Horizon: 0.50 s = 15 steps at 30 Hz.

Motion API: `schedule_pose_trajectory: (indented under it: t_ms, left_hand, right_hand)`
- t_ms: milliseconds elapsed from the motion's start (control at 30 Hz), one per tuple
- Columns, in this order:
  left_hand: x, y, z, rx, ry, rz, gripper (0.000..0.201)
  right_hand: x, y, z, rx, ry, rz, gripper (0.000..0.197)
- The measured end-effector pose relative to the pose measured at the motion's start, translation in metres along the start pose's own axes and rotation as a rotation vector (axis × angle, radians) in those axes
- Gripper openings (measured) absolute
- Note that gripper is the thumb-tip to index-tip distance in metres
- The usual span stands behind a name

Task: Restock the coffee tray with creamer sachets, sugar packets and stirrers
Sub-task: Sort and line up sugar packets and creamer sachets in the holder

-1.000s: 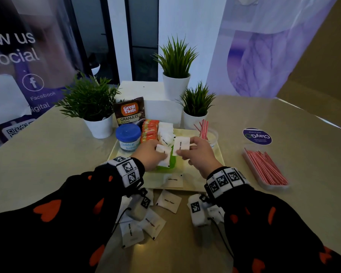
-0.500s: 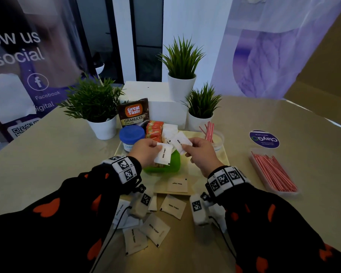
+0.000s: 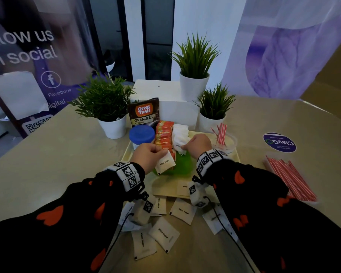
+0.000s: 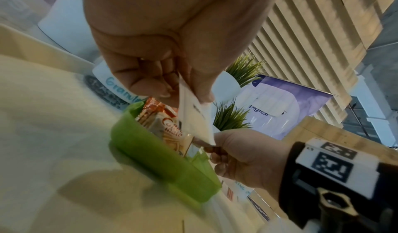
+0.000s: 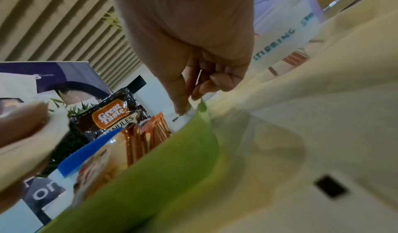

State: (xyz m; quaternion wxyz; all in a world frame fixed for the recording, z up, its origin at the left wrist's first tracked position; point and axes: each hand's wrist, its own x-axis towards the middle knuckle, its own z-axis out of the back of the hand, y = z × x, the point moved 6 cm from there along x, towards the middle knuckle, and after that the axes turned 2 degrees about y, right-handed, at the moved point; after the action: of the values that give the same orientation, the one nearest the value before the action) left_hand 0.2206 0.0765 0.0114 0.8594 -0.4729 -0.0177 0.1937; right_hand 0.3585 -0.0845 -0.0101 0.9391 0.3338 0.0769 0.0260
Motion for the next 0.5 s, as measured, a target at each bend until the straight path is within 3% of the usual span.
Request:
schedule_pose_trajectory:
  t_ms: [100, 200, 333, 400, 500]
  left_hand:
    - [0.000, 0.002, -0.001, -0.005, 0.003, -0.007, 0.012]
    - [-0.001, 0.003, -0.002, -0.025, 0.007, -0.013, 0.012]
    - [-0.003, 0.000, -0.003, -0.001, 0.019, -0.047, 0.014]
    - [-0.003, -0.003, -0.006, -0.016, 0.023, -0.065, 0.013]
    - [-0.005, -0.011, -0.011, -0.035, 0.032, -0.100, 0.013]
  right_hand:
    - [0.004, 0.004, 0.000, -0.109, 0.002, 0.021, 0.042]
    - [0.005, 0.000, 0.004, -0.070, -0.025, 0.004, 0.041]
    - [-0.007, -0.001, 0.013, 0.283, -0.088, 0.130, 0.023]
    - [-0.024, 0.004, 0.018, 0.423, -0.016, 0.256, 0.026]
    - [-0.052, 0.011, 0.017, 0.500, 0.272, 0.367, 0.019]
